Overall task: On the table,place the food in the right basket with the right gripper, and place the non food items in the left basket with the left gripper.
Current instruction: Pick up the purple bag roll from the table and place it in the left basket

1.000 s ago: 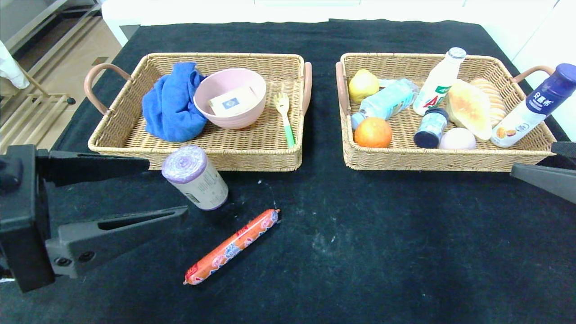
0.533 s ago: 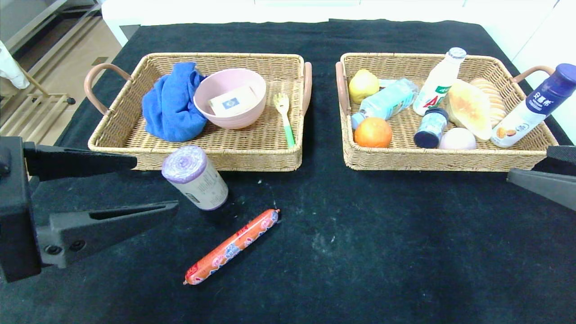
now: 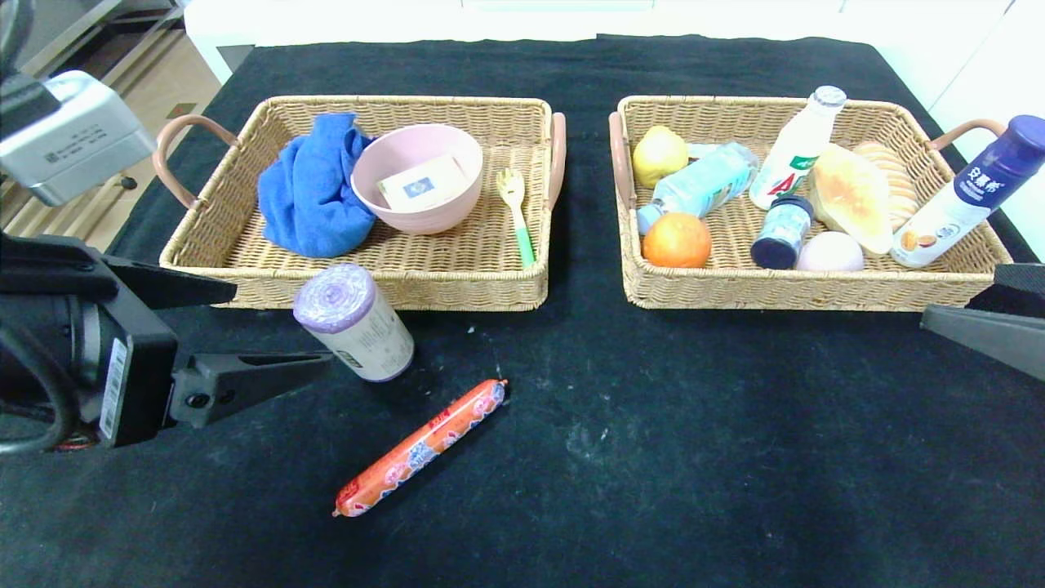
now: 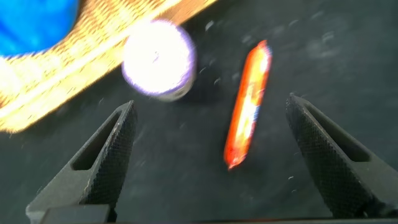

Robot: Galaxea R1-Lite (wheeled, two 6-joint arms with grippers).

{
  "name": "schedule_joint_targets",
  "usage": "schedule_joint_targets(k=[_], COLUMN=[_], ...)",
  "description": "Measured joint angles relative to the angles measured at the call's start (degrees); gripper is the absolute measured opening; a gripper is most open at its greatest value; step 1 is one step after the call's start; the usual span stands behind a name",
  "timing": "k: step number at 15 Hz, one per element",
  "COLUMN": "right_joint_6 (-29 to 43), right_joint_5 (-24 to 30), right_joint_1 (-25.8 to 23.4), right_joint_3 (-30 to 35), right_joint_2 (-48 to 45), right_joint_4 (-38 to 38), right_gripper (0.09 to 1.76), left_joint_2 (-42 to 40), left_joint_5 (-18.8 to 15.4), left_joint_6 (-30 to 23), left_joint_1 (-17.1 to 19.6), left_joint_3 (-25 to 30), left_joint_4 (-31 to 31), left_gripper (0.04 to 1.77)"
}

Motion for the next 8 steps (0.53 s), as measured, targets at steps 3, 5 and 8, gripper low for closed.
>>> schedule_joint_targets(k=[3, 5, 8], right_joint_6=[0.0, 0.0, 0.0], right_joint_5=[-0.1, -0.1, -0.1], right_joint_1=[0.0, 0.0, -0.1], right_joint_3=[0.0, 0.0, 0.0], right_joint_2=[0.0, 0.0, 0.2], right_joint_4=[0.0, 0.0, 0.0], right_gripper=[1.71, 1.71, 1.71], left_joint_2=[3.1, 5.1, 8.0], left_joint_5=[5.2, 5.7, 6.4], left_joint_6=[-0.5, -1.3, -2.7], left_joint_1=[0.0, 0.1, 0.3], left_joint_3=[-2.9, -4.8, -7.0], left_joint_4=[3.7, 5.6, 6.0], left_gripper=[1.72, 1.72, 1.72])
